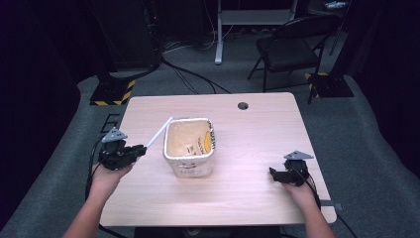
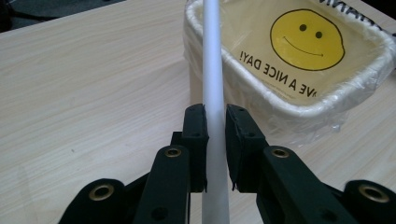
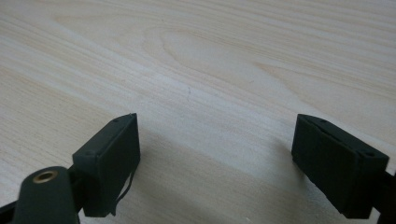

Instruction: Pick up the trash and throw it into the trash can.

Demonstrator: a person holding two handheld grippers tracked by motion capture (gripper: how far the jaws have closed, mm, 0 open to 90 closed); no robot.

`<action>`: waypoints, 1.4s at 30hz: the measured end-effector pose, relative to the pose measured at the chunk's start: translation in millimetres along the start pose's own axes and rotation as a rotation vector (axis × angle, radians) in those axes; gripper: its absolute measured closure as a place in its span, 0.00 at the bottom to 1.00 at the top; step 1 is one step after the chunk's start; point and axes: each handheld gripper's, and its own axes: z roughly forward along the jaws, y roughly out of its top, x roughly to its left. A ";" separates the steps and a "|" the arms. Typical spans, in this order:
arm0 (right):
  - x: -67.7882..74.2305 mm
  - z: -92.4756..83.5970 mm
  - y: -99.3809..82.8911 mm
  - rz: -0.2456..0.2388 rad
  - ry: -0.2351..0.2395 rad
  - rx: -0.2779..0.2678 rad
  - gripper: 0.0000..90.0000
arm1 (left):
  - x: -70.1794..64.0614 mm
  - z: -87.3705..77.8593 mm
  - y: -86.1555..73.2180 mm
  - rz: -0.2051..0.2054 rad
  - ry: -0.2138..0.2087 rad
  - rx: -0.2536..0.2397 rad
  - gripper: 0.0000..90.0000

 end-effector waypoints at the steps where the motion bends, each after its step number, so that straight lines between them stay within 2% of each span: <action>1: 0.0 0.0 0.0 0.000 0.000 0.000 0.16 | -1.5 -0.1 0.5 0.002 -0.003 -0.002 0.87; 11: 0.1 0.0 0.0 -0.003 0.002 -0.001 0.16 | -16.6 -3.7 9.4 0.044 -0.026 0.006 0.87; 18: 0.1 0.0 -0.1 -0.004 0.003 0.000 0.16 | -27.6 -0.7 17.4 0.058 -0.051 0.008 0.87; 28: 0.1 -0.1 -0.1 -0.004 0.002 0.000 0.16 | -36.2 9.8 23.8 0.085 -0.058 0.031 0.87; 42: 0.0 -0.1 -0.1 -0.005 0.002 0.000 0.16 | -40.4 25.8 26.6 0.094 -0.084 0.047 0.87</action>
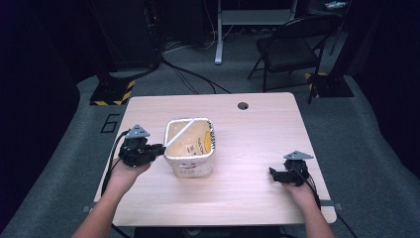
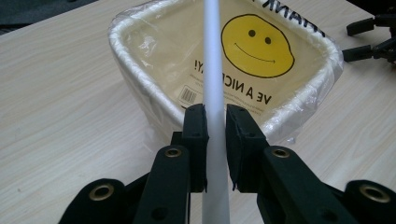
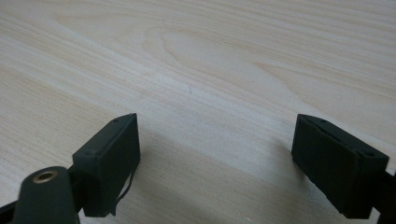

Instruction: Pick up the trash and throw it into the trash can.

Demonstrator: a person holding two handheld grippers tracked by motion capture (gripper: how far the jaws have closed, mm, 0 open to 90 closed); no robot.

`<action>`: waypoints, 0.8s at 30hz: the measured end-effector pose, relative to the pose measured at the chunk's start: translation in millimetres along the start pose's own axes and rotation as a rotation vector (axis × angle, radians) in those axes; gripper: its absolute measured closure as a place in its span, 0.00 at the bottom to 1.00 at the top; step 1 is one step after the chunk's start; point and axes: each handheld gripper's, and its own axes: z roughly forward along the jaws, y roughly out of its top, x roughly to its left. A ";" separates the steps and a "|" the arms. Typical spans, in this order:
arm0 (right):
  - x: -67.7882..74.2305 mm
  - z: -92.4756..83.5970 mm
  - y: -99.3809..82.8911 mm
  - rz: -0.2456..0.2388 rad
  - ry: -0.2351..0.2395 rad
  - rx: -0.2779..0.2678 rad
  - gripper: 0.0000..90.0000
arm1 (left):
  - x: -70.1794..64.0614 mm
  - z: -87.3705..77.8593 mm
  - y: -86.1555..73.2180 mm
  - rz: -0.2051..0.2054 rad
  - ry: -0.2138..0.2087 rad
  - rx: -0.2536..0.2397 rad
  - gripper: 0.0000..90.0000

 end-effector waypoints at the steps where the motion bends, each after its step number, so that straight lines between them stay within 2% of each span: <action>1: 0.1 0.0 0.0 0.001 0.000 0.000 0.16 | -0.7 1.2 0.8 -0.002 -0.001 0.000 0.87; 13: 0.0 0.1 0.0 0.001 0.000 -0.001 0.16 | -3.4 15.2 7.1 0.011 -0.014 0.027 0.87; 22: 0.0 0.1 0.1 0.000 0.001 0.000 0.16 | -3.9 21.2 9.0 0.003 -0.018 0.036 0.86; 24: 0.0 0.1 0.1 0.001 0.000 -0.001 0.16 | -4.3 20.7 9.1 -0.001 -0.023 0.025 0.75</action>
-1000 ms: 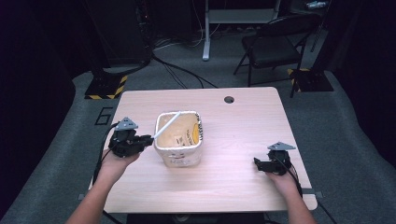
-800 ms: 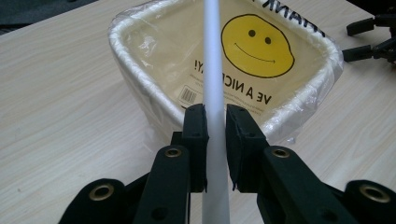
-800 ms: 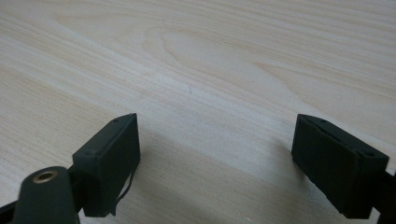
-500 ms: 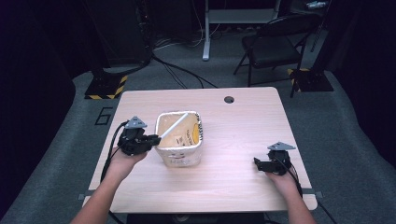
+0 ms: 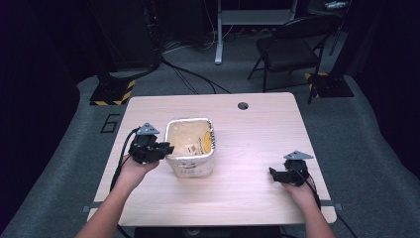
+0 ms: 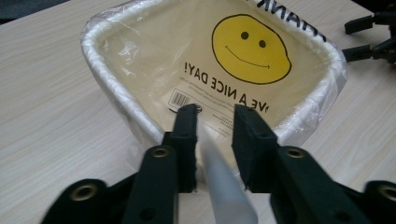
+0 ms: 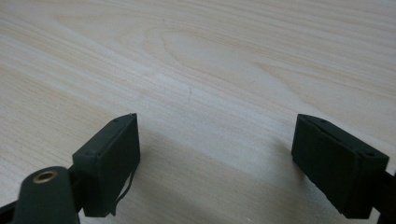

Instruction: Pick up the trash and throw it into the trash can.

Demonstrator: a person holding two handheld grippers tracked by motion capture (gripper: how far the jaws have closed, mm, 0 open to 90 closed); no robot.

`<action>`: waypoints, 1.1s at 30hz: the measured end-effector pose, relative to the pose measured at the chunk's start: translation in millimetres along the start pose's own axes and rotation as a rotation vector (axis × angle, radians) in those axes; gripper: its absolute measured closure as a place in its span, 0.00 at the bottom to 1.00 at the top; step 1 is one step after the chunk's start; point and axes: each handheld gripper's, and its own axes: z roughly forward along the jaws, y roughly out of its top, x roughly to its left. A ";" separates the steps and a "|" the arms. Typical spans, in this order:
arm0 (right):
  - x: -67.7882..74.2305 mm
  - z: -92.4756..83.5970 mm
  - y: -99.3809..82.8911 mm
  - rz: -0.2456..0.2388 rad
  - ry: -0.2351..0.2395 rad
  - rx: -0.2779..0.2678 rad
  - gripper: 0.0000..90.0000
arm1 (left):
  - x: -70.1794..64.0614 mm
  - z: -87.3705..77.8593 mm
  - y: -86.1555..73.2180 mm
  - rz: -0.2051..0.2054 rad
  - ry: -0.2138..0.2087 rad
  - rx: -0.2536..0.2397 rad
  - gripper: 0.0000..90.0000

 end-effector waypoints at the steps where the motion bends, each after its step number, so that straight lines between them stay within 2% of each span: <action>1: 0.0 0.0 0.0 -0.001 0.000 0.000 0.16 | 0.2 -0.5 0.1 -0.002 -0.007 -0.006 0.70; 2: 0.0 0.0 0.0 -0.001 0.000 0.000 0.16 | 0.2 -1.3 0.2 -0.005 -0.012 -0.011 0.66; 3: 0.0 0.0 0.0 0.000 0.000 0.000 0.16 | 0.0 -1.9 0.2 -0.005 -0.008 -0.018 0.66; 4: 0.0 0.0 0.0 0.000 0.000 0.000 0.16 | 0.0 -3.0 0.2 -0.004 -0.002 -0.021 0.59; 10: 0.0 0.0 0.0 0.000 0.000 0.000 0.16 | 2.8 -10.2 -2.4 -0.014 0.027 -0.056 0.50; 18: -0.1 0.0 0.0 -0.001 0.000 0.001 0.16 | 7.6 -25.6 -4.0 -0.017 0.030 -0.090 0.49; 26: -0.1 -0.1 0.0 -0.002 0.000 0.001 0.16 | 16.8 -43.6 -4.3 -0.032 0.055 -0.120 0.48; 33: -0.1 -0.1 0.0 -0.002 0.000 0.001 0.16 | 28.6 -46.7 -11.0 -0.066 0.079 -0.125 0.49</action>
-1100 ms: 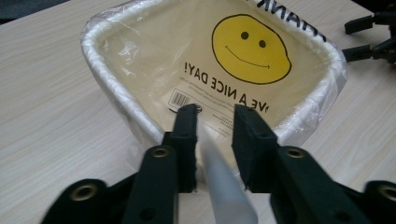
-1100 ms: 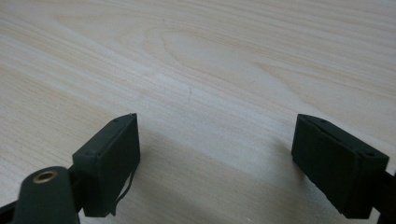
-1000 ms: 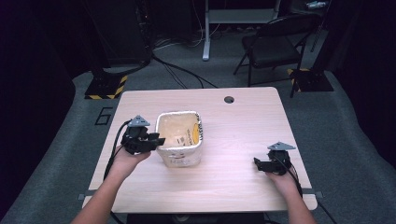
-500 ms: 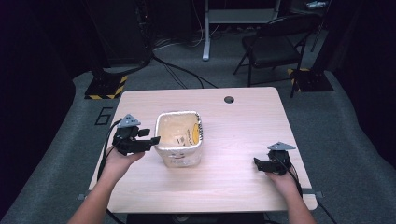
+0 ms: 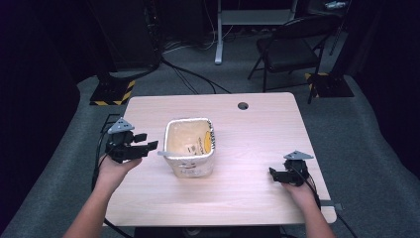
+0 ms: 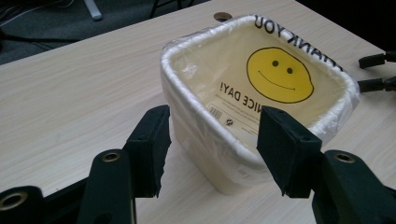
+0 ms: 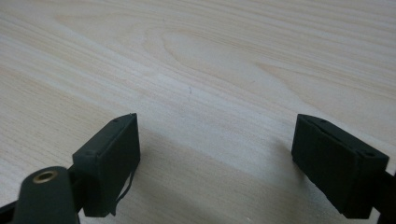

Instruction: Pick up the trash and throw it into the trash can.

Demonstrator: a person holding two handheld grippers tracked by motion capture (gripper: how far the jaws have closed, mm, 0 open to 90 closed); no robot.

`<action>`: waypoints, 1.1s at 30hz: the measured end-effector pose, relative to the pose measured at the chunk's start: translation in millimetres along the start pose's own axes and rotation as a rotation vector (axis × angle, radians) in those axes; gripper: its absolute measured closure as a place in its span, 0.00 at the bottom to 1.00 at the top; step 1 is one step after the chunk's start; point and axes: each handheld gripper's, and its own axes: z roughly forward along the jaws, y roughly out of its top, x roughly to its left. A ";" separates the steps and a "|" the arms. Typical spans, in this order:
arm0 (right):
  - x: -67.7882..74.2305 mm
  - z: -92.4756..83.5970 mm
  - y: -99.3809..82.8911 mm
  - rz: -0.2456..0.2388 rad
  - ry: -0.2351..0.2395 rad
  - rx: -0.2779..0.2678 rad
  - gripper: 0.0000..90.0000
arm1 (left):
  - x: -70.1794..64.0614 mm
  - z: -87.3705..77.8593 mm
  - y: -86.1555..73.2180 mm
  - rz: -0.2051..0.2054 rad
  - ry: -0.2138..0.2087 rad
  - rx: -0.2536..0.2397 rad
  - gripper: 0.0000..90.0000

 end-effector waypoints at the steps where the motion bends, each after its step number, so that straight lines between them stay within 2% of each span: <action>1: 0.0 0.0 0.0 0.000 0.000 0.000 0.16 | 1.9 0.1 -1.2 -0.002 0.005 0.001 0.49; 15: 0.0 0.0 0.0 0.000 0.000 0.000 0.16 | 25.0 3.7 -21.4 -0.064 0.048 -0.008 0.50; 33: 0.0 0.0 0.0 0.000 0.000 0.000 0.16 | 48.4 14.1 -59.3 -0.092 0.119 -0.003 0.46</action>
